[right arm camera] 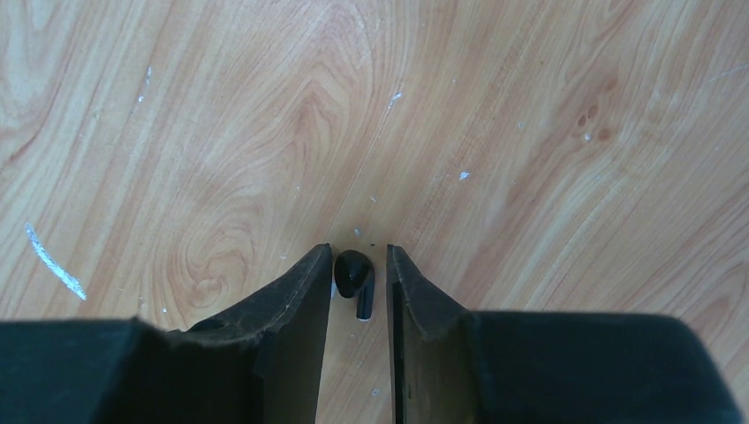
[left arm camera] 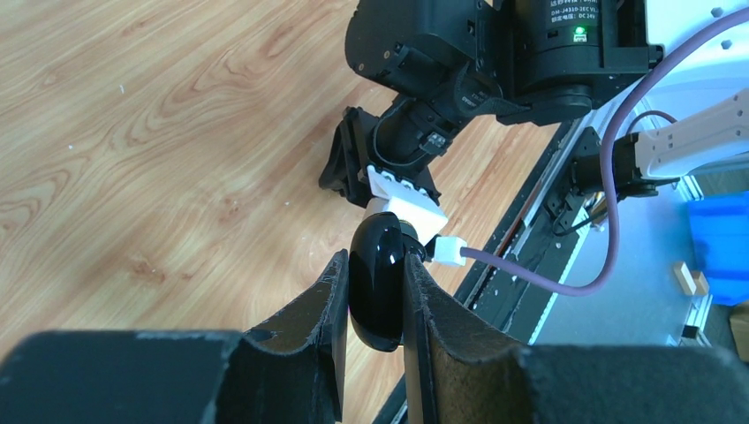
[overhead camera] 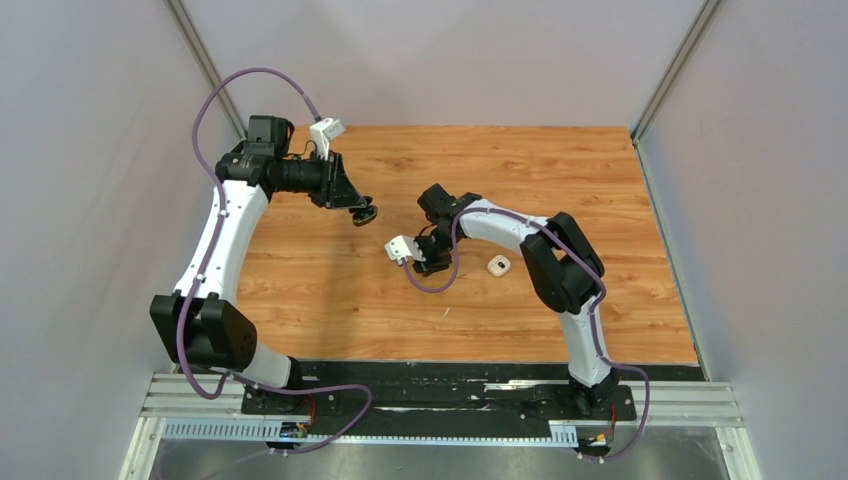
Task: Insert the wireless bluetooth earbuds into the charging case
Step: Pick up the left earbud from the center of the board.
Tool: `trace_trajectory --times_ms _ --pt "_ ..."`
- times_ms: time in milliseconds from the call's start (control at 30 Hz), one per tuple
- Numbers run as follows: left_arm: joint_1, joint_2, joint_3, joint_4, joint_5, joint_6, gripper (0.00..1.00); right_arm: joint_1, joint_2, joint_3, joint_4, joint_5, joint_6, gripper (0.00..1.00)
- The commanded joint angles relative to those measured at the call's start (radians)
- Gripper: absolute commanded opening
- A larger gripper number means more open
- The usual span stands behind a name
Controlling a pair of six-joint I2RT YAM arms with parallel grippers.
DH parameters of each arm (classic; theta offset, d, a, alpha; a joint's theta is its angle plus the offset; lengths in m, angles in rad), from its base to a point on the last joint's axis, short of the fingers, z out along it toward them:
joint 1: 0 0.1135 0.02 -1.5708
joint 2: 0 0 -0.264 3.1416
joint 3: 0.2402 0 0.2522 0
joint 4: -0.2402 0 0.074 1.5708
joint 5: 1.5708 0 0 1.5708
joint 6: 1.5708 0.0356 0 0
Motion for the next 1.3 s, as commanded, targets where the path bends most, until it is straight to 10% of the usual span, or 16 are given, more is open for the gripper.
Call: trace_trajectory --times_ms 0,667,1000,1267 --pt "0.006 -0.009 -0.002 0.028 0.034 -0.016 0.0 0.021 0.043 0.05 -0.049 0.094 0.015 0.29" --pt "0.006 0.028 0.018 0.049 0.054 -0.042 0.0 0.031 0.084 0.204 -0.219 0.132 0.133 0.0" --pt "0.005 0.118 0.023 0.137 0.14 -0.09 0.0 -0.173 -0.235 0.388 -0.329 -0.569 0.335 0.0" --pt "-0.047 0.206 0.116 0.235 0.207 -0.163 0.0 -0.237 -0.367 0.365 0.165 -0.814 0.936 0.0"
